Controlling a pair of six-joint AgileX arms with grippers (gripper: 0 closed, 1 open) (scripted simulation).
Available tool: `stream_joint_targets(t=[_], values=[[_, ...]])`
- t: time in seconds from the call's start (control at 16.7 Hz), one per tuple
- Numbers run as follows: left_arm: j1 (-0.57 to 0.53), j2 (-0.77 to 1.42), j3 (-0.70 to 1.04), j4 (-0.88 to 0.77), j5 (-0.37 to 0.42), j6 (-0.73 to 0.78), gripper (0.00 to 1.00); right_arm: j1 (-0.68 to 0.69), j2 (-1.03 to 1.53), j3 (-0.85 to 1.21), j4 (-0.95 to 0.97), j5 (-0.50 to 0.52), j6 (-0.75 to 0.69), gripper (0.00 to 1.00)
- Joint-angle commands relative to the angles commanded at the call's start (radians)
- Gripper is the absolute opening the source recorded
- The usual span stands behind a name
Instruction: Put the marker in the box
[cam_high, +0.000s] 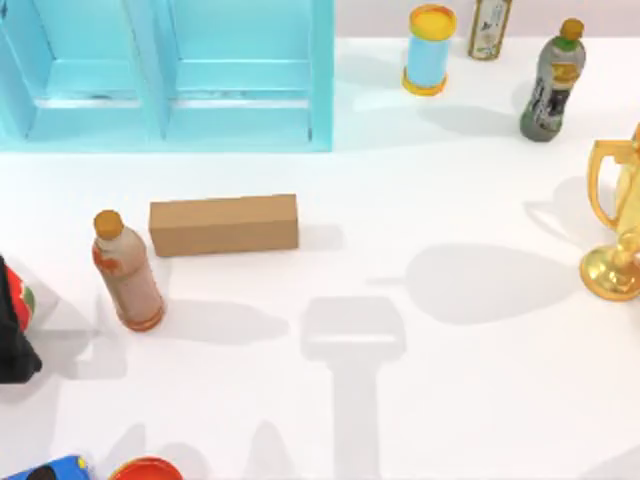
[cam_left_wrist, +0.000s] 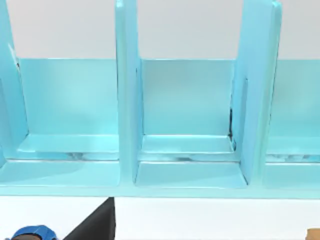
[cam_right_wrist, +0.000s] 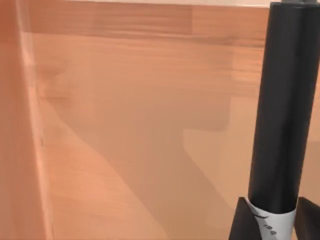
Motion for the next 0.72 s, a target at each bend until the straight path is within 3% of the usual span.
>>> stream_joint_targets(t=[0.36, 0.72], values=[[0.0, 0.0, 0.0, 0.0, 0.0, 0.0, 1.0, 0.112, 0.012, -0.126, 0.121, 0.055, 0.036, 0.0], [0.0, 0.0, 0.0, 0.0, 0.0, 0.0, 1.0, 0.096, 0.02, -0.191, 0.228, 0.022, 0.114, 0.0]])
